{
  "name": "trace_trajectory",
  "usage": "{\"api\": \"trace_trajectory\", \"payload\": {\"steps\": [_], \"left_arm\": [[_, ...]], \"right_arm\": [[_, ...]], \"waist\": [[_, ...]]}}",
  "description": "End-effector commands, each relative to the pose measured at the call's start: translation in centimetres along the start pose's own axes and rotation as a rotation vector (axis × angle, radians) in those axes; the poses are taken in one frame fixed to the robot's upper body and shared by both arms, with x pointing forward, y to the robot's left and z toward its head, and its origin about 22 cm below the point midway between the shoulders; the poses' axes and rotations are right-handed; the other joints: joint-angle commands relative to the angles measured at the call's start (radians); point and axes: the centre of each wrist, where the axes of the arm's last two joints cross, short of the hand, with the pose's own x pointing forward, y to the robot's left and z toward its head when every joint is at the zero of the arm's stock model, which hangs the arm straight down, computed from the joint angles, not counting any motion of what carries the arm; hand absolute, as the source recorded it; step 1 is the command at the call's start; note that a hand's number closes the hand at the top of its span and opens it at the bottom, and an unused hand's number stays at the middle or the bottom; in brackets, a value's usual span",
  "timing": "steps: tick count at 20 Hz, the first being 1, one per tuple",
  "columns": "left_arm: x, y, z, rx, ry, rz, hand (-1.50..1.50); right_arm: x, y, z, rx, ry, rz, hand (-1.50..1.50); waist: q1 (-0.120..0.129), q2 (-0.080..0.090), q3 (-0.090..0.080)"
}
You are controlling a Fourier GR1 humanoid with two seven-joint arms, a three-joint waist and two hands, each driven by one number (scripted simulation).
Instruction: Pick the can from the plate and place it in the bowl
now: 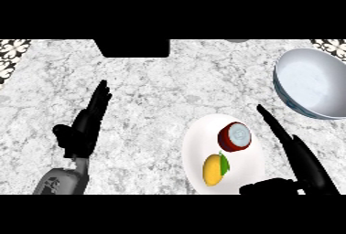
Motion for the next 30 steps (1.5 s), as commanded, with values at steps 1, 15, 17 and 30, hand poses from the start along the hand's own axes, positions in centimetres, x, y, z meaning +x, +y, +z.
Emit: {"api": "trace_trajectory", "payload": {"steps": [1,15,17,30], "left_arm": [[0.2,1.8,-0.4,0.013,0.001,0.01,0.0],[1.0,1.0,0.2,-0.007,-0.006,0.007,0.0],[0.9,0.3,0.3,-0.017,0.011,0.009,0.0],[0.2,1.5,0.0,-0.006,0.0,-0.01,0.0]], "right_arm": [[0.1,-1.2,0.6,0.006,-0.069,-0.066,-1.5],[-3.5,0.7,-1.3,0.025,-0.024,-0.189,-1.5],[-4.1,3.5,-1.5,0.038,-0.01,-0.197,-1.5],[-6.1,5.6,-2.4,-0.017,0.065,-0.035,-1.5]], "waist": [[0.0,0.0,0.0],[0.004,0.0,0.0],[0.004,0.0,0.0],[0.002,0.0,0.0]]}}
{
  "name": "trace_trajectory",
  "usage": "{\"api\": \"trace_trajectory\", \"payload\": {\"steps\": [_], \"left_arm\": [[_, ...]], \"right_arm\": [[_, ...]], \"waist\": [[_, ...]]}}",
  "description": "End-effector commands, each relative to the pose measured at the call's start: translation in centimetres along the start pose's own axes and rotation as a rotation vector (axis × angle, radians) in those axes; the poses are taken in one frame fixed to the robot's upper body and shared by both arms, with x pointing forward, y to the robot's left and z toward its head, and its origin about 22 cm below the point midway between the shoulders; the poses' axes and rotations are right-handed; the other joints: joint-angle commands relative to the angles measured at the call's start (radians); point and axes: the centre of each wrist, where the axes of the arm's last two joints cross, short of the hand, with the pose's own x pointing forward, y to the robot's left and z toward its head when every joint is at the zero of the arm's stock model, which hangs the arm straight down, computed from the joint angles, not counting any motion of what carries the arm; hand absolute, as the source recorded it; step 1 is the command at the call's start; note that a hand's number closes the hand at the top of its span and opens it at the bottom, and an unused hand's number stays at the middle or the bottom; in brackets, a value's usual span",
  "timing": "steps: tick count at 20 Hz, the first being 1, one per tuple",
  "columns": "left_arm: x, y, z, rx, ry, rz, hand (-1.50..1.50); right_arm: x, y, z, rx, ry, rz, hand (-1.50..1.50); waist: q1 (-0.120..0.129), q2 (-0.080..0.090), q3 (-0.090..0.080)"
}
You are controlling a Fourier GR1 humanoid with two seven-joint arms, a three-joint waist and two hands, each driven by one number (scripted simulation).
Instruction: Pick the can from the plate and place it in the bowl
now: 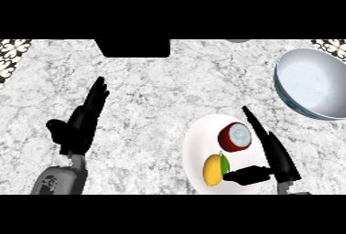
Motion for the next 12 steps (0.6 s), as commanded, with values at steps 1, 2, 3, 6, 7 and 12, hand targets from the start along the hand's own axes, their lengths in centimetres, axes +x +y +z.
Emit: {"api": "trace_trajectory", "payload": {"steps": [1,2,3,6,7,12], "left_arm": [[-0.8,-1.2,-0.9,0.014,0.004,0.004,0.0],[-0.9,0.0,-0.2,0.019,0.007,-0.004,0.0],[-3.2,-1.4,1.3,0.008,0.008,0.009,0.0],[-1.8,0.2,-0.7,0.01,-0.005,0.012,0.0],[-0.7,0.2,1.4,0.009,-0.014,0.001,0.0],[-0.7,-0.3,0.1,0.0,0.022,0.014,0.0]], "right_arm": [[-0.7,1.6,-1.9,-0.034,0.042,0.096,-1.5],[-0.5,0.9,-0.7,-0.032,0.058,0.09,-1.5],[-0.5,1.9,-1.1,-0.022,0.048,0.118,-1.5],[-1.8,0.9,-2.4,0.011,0.076,0.139,-1.5],[-1.6,1.1,-1.9,0.028,0.075,0.122,-1.5],[-2.2,2.5,-2.5,0.129,-0.042,0.193,1.5]], "waist": [[0.0,0.001,0.0],[-0.001,0.0,0.0],[0.0,0.0,0.0],[0.0,0.0,0.0],[0.001,-0.001,0.0],[0.003,0.0,0.0]]}}
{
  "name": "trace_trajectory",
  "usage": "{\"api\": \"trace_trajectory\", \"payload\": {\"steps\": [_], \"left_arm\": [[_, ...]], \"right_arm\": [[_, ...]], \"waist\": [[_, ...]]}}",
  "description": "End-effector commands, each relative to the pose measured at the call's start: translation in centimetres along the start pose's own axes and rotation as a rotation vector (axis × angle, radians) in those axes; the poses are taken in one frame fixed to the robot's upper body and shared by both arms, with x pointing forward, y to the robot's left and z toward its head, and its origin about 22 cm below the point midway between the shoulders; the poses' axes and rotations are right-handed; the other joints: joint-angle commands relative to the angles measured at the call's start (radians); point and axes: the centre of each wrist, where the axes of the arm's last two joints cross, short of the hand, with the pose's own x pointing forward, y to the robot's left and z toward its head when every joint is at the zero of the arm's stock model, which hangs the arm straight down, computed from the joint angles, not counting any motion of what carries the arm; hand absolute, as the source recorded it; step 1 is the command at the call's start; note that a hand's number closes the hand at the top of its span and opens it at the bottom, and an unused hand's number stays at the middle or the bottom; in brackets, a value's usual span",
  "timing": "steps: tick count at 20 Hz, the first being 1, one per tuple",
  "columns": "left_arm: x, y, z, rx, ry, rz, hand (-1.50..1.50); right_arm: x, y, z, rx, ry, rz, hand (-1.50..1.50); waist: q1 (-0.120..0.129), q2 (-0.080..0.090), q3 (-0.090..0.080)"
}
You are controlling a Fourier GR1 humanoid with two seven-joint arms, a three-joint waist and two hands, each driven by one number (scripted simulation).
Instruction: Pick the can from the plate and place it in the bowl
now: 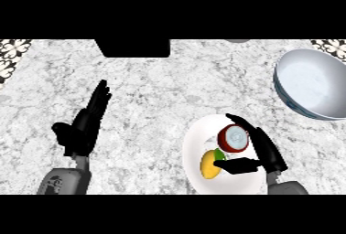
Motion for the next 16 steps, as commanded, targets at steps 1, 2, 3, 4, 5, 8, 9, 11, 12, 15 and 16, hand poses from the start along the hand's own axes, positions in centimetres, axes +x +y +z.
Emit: {"api": "trace_trajectory", "payload": {"steps": [1,2,3,4,5,8,9,11,12,15,16], "left_arm": [[1.5,-0.6,1.1,-0.01,0.006,-0.014,0.0],[0.9,0.5,0.6,-0.012,-0.003,-0.015,0.0],[0.3,-0.8,0.5,-0.004,-0.009,-0.011,0.0],[0.5,-0.2,0.6,0.011,0.009,-0.01,0.0],[0.1,1.6,0.4,0.007,0.001,-0.004,0.0],[-0.9,0.8,0.6,0.008,0.007,-0.006,0.0],[-0.1,-0.2,0.2,-0.001,0.0,0.002,0.0],[-0.2,-0.6,1.4,0.002,0.001,-0.015,0.0],[1.3,0.6,-1.0,0.016,-0.008,-0.012,0.0],[0.6,-0.4,0.7,0.017,0.004,-0.018,0.0],[0.3,0.2,0.5,0.009,0.017,-0.007,0.0]], "right_arm": [[1.1,1.4,-0.6,0.094,-0.069,0.105,1.5],[-0.6,0.1,-0.6,0.095,-0.088,0.154,1.5],[-1.1,0.6,-0.8,0.086,-0.114,0.177,1.5],[0.5,0.8,1.1,0.127,-0.121,0.175,1.5],[-1.1,1.7,-0.9,0.116,-0.114,0.17,1.5],[-0.5,3.8,-0.1,0.109,-0.14,0.109,1.5],[0.4,3.2,-0.2,0.116,-0.14,0.106,1.5],[-0.2,2.6,1.0,0.102,-0.151,0.088,1.5],[0.2,3.0,1.1,0.11,-0.162,0.073,1.5],[-3.1,-3.7,3.7,0.406,-0.326,0.068,1.5],[-3.7,-4.9,4.5,0.497,-0.359,0.085,1.5]], "waist": [[0.007,0.0,0.002],[0.005,0.002,0.002],[0.003,0.002,0.002],[-0.002,0.0,0.001],[0.003,0.002,0.001],[-0.001,0.002,0.001],[-0.002,0.001,0.001],[-0.002,0.001,0.001],[-0.004,0.001,0.001],[-0.014,-0.002,0.003],[-0.021,-0.002,0.002]]}}
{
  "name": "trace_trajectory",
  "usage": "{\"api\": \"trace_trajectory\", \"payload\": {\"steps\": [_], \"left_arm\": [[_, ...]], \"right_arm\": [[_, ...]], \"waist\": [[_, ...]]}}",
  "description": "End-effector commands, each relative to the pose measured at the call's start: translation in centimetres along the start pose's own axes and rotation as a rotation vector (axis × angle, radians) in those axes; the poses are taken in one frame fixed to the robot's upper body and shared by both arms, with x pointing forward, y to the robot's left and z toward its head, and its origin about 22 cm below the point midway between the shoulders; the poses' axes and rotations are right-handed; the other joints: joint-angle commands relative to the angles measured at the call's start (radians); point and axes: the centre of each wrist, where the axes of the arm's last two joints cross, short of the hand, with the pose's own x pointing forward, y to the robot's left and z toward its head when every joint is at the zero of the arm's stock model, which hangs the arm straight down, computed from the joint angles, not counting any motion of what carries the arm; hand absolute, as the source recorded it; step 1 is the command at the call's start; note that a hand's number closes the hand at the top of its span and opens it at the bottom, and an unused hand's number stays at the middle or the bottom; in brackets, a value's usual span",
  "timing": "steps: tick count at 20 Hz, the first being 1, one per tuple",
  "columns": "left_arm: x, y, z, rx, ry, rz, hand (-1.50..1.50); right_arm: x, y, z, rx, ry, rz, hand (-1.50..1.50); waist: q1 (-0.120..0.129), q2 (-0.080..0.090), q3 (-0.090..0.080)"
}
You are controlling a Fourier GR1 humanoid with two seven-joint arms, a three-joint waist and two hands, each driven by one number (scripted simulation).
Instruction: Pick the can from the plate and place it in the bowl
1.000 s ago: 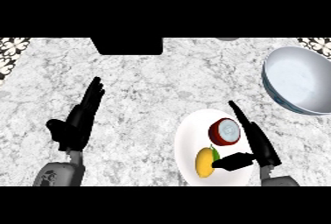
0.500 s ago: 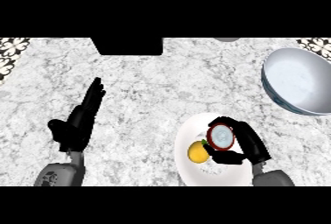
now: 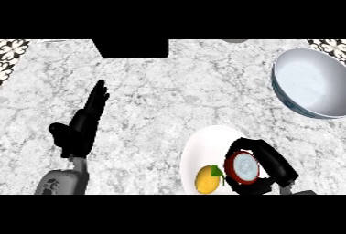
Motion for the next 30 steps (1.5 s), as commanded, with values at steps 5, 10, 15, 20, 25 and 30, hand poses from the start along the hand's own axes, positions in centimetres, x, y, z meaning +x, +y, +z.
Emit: {"api": "trace_trajectory", "payload": {"steps": [5,10,15,20,25,30], "left_arm": [[-0.6,0.0,0.6,0.021,0.014,0.003,0.0],[-1.5,1.0,1.4,0.046,0.021,0.014,0.0],[-0.9,0.9,1.0,0.056,0.018,0.011,0.0],[0.6,1.2,0.0,0.048,-0.001,0.013,0.0],[0.4,0.8,0.0,0.017,-0.001,-0.006,0.0],[0.2,0.0,-0.5,-0.021,-0.004,-0.013,0.0]], "right_arm": [[-1.0,-8.0,7.8,0.387,-0.403,-0.127,1.5],[1.3,-14.4,11.1,0.273,-0.621,-0.117,1.5],[3.9,-19.3,14.3,0.166,-0.7,-0.046,1.5],[7.7,-24.8,16.8,0.074,-0.67,0.046,1.5],[9.8,-27.1,17.7,0.002,-0.617,0.049,1.5],[12.5,-30.3,17.3,-0.064,-0.557,0.054,1.5]], "waist": [[-0.029,-0.004,0.005],[-0.04,-0.007,0.003],[-0.048,-0.006,0.004],[-0.038,-0.003,0.002],[-0.01,0.002,0.002],[0.009,0.007,0.002]]}}
